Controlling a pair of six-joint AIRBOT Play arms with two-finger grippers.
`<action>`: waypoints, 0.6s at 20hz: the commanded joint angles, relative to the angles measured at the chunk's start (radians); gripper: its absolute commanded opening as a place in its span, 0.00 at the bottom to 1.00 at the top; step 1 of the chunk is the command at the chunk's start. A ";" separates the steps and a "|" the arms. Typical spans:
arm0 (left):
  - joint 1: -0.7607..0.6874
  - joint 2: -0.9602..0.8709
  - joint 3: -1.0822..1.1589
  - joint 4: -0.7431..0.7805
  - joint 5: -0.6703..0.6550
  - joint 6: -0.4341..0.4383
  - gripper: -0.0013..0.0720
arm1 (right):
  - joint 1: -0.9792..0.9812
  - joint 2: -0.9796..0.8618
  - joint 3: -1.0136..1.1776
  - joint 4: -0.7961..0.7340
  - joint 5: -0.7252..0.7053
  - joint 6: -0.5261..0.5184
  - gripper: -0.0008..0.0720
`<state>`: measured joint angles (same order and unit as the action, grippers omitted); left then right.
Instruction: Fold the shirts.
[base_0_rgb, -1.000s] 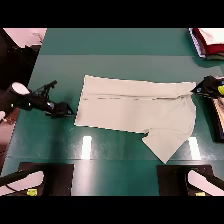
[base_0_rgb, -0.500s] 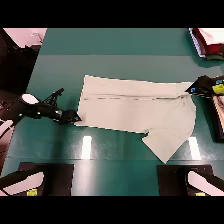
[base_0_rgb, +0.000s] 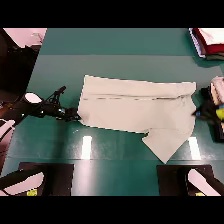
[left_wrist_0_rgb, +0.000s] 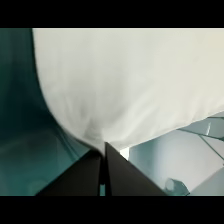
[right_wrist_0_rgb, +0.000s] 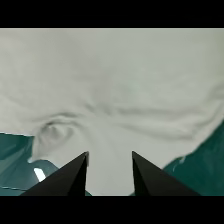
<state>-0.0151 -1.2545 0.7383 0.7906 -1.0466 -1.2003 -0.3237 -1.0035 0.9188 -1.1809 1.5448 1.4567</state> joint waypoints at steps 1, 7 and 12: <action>-0.002 0.001 0.057 -0.010 -0.004 0.004 0.05 | -0.155 0.081 -0.232 -0.093 0.037 0.020 0.54; -0.002 0.001 0.116 -0.010 0.011 0.004 0.05 | -0.244 0.093 -0.472 -0.010 -0.090 -0.011 0.53; -0.002 0.001 0.116 -0.010 0.011 0.004 0.05 | -0.129 0.085 -0.515 0.052 -0.232 -0.007 0.52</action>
<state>-0.0174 -1.2545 0.8497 0.7811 -1.0393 -1.1976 -0.4984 -0.9146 0.4374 -1.1759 1.3972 1.4521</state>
